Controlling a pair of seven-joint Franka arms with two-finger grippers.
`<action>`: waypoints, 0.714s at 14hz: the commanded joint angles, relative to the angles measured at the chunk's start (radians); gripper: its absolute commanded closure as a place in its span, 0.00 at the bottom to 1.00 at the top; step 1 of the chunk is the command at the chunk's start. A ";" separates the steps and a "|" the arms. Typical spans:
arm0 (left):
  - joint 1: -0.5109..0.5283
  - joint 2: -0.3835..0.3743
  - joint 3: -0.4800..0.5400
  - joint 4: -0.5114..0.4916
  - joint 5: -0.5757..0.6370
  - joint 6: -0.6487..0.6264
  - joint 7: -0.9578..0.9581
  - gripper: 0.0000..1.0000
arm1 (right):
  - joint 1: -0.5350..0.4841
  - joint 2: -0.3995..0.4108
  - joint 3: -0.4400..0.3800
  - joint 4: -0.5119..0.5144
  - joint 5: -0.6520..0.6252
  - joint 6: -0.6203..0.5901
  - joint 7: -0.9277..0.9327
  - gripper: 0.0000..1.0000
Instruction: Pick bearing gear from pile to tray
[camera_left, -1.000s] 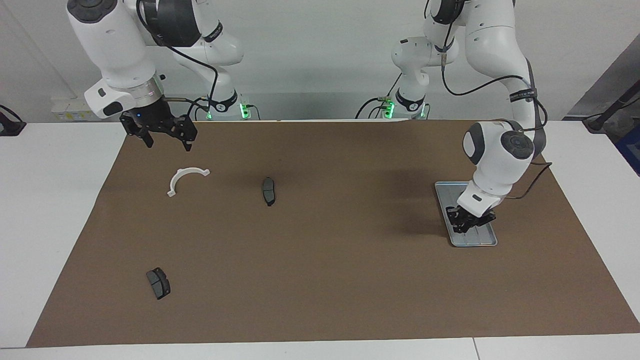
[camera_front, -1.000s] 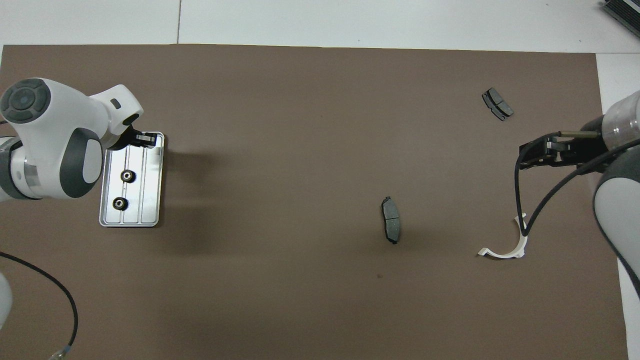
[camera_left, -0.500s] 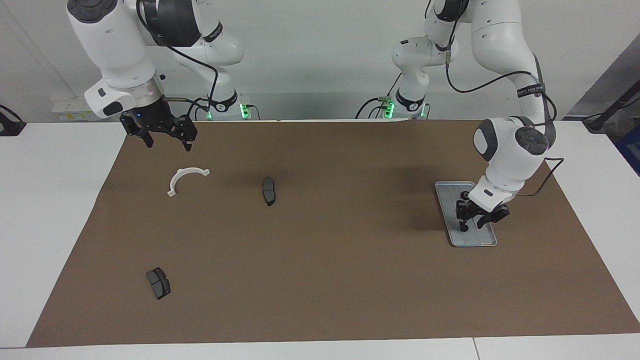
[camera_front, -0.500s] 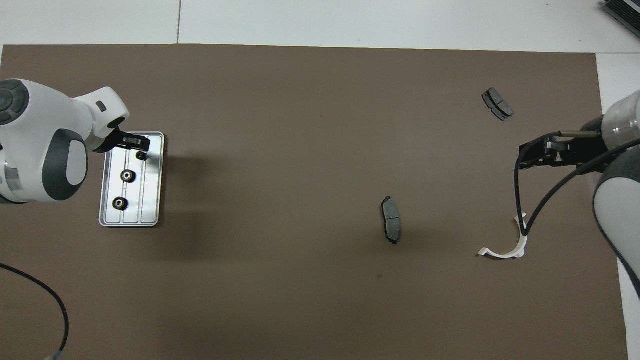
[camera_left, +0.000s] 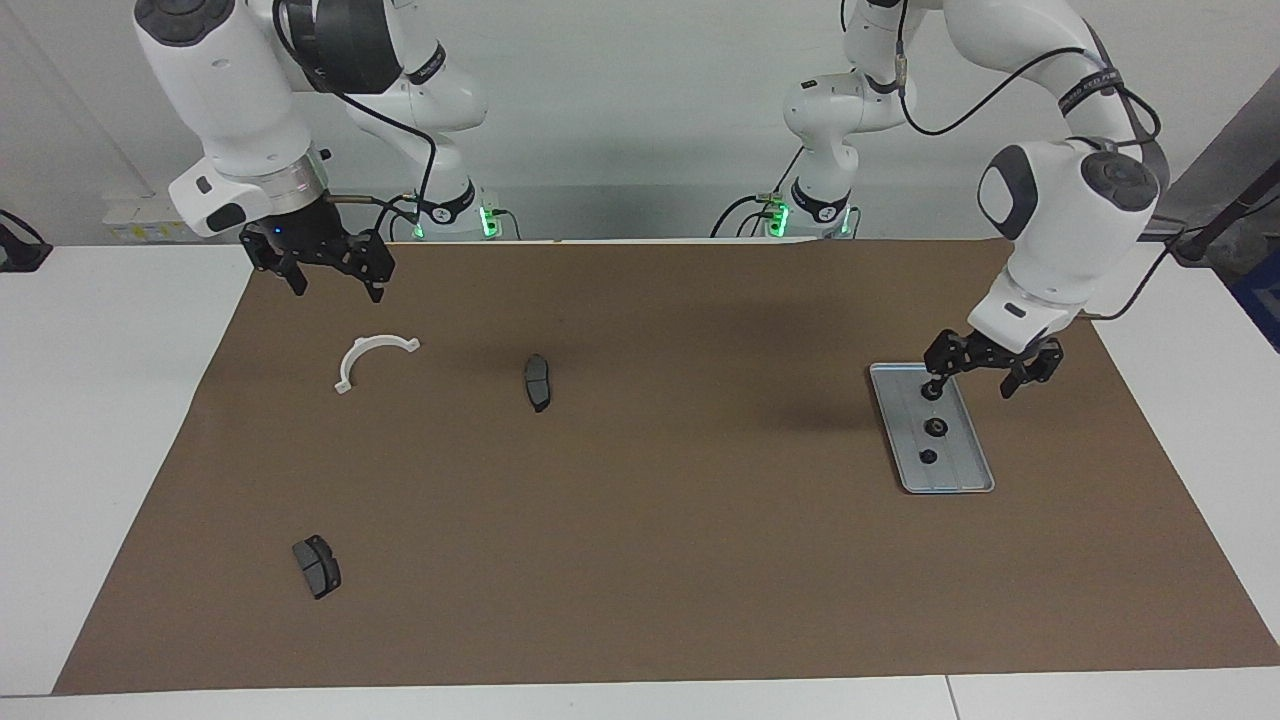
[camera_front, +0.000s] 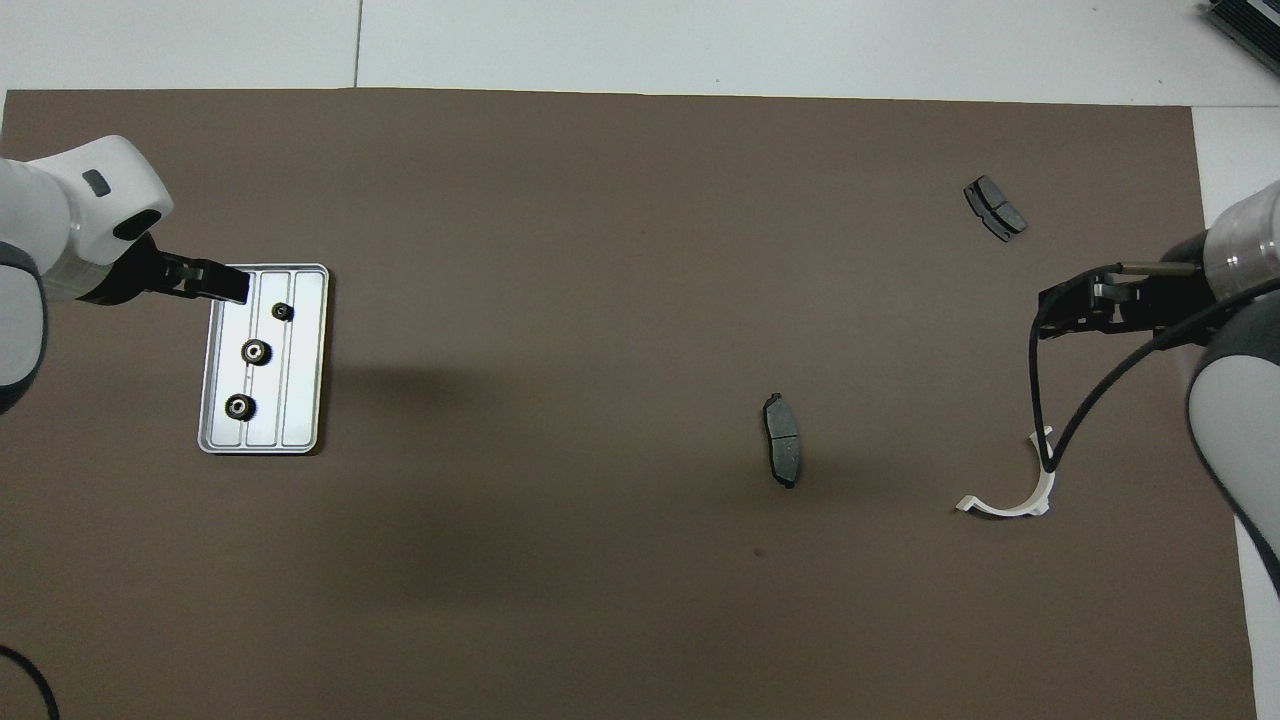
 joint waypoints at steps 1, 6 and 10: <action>0.004 -0.102 0.008 0.019 -0.051 -0.141 -0.025 0.00 | -0.016 -0.006 0.006 -0.010 0.028 0.001 -0.031 0.00; -0.001 -0.146 0.009 0.160 -0.038 -0.362 -0.023 0.00 | -0.016 -0.006 0.004 -0.010 0.028 0.001 -0.031 0.00; 0.010 -0.150 0.011 0.160 -0.038 -0.363 -0.025 0.00 | -0.016 -0.006 0.004 -0.010 0.028 0.001 -0.031 0.00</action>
